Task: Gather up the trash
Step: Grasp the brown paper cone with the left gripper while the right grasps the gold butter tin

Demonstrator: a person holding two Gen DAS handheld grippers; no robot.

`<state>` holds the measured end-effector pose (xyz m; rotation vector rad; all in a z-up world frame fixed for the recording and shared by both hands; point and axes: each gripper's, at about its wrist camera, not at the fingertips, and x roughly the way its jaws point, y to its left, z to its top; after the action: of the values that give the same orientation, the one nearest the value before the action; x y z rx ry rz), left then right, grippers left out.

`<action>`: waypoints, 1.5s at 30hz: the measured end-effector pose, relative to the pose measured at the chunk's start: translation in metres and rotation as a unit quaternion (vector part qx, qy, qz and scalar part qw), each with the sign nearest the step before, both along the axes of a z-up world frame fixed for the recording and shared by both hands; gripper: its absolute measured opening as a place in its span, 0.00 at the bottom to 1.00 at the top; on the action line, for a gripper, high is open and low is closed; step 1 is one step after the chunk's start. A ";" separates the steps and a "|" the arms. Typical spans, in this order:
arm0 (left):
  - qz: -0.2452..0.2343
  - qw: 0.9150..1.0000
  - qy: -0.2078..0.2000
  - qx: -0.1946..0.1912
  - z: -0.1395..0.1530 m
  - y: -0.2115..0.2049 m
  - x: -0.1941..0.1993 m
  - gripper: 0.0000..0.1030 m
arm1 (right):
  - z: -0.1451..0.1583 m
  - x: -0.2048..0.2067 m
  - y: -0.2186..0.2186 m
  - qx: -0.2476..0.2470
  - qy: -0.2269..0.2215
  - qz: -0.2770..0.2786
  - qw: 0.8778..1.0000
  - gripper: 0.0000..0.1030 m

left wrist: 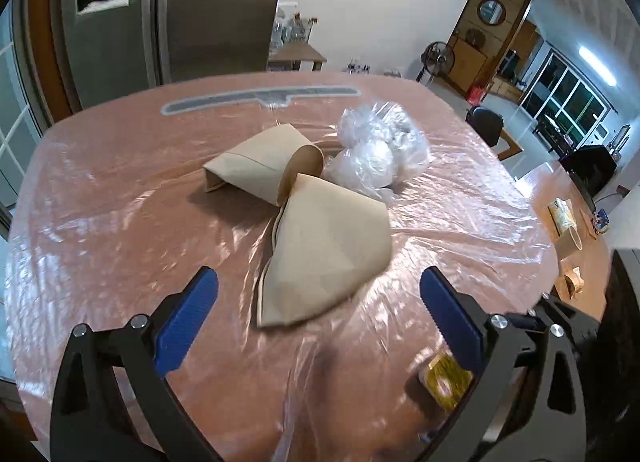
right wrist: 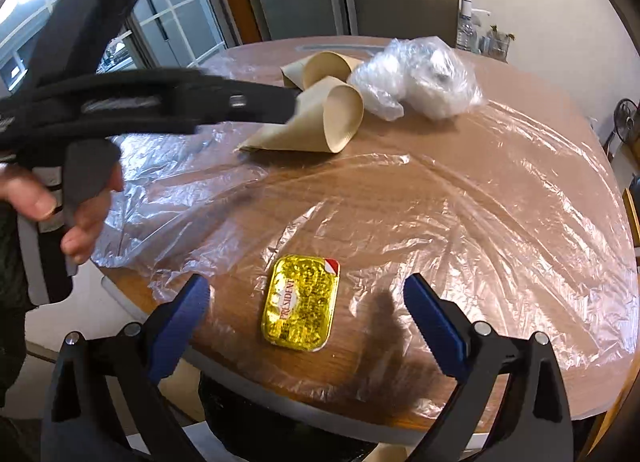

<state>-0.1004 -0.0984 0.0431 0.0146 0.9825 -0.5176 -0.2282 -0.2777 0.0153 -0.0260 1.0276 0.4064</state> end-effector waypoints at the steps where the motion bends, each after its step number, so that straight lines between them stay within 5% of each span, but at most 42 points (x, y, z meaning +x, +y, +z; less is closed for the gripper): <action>1: -0.003 1.000 0.004 0.003 -0.002 -0.004 0.003 0.98 | 0.000 0.001 0.001 -0.002 0.001 -0.001 1.000 0.93; 13: -0.020 0.999 0.016 0.024 -0.020 -0.022 0.018 0.98 | -0.009 0.001 0.015 -0.019 0.011 0.006 1.000 0.80; 16: -0.020 0.999 0.025 0.022 -0.023 -0.019 0.020 0.91 | -0.009 -0.001 0.016 -0.017 0.010 0.003 1.000 0.75; 24: -0.025 0.999 0.024 0.029 -0.028 -0.022 0.020 0.76 | -0.009 0.001 0.018 -0.037 0.001 0.006 0.999 0.36; 45: -0.025 0.999 -0.005 0.027 -0.012 -0.008 -0.009 0.72 | 0.007 0.011 0.002 -0.049 -0.022 -0.016 0.998 0.34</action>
<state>-0.1093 -0.1066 0.0313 0.0907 0.9883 -0.5354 -0.2174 -0.2758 0.0222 -0.1066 1.0031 0.3244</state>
